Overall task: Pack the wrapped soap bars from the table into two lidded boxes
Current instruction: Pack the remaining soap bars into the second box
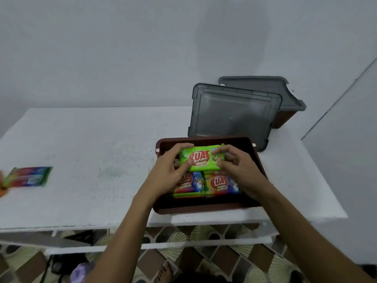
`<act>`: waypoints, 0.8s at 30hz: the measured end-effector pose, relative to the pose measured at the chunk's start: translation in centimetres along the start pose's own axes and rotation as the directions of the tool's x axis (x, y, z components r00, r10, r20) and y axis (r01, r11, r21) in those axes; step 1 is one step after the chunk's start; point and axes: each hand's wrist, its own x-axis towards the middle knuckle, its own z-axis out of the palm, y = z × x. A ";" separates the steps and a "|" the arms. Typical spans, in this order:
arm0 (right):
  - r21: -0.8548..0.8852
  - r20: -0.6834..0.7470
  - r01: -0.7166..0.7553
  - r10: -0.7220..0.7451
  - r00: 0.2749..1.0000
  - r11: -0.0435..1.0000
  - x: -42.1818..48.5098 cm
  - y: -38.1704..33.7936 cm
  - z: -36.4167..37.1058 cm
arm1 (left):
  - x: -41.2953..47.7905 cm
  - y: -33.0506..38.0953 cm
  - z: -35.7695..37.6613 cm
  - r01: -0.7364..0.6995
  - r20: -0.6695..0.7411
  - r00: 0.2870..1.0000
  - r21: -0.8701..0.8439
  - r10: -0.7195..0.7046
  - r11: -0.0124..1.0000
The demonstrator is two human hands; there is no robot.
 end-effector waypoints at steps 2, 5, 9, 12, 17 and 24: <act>-0.061 -0.030 -0.033 0.031 0.999 0.998 -1.0 0.5 -1.5 | 0.1 -0.7 0.2 -0.065 -0.087 0.993 0.183 0.082 0.981; -0.122 -0.058 -0.084 0.078 0.995 0.989 -2.3 1.1 -3.4 | -0.2 -1.7 -0.1 -0.033 -0.242 0.965 0.268 0.100 0.963; -0.270 -0.111 -0.173 0.147 0.983 0.947 -2.3 2.1 -3.8 | -0.7 -2.8 -0.1 0.052 -0.307 0.951 0.311 0.048 0.949; -0.446 -0.120 -0.200 0.163 0.979 0.872 -1.5 2.4 -2.8 | -0.9 -2.9 0.3 0.074 -0.292 0.956 0.357 0.036 0.931; -0.911 -0.067 -0.092 0.076 0.995 0.402 -1.0 2.4 -1.6 | -0.9 -2.9 0.5 0.100 -0.283 0.959 0.408 0.022 0.907; -0.978 -0.087 -0.089 0.020 0.996 0.188 -0.9 1.7 -0.3 | -1.1 -3.2 0.4 0.074 -0.276 0.960 0.422 0.050 0.903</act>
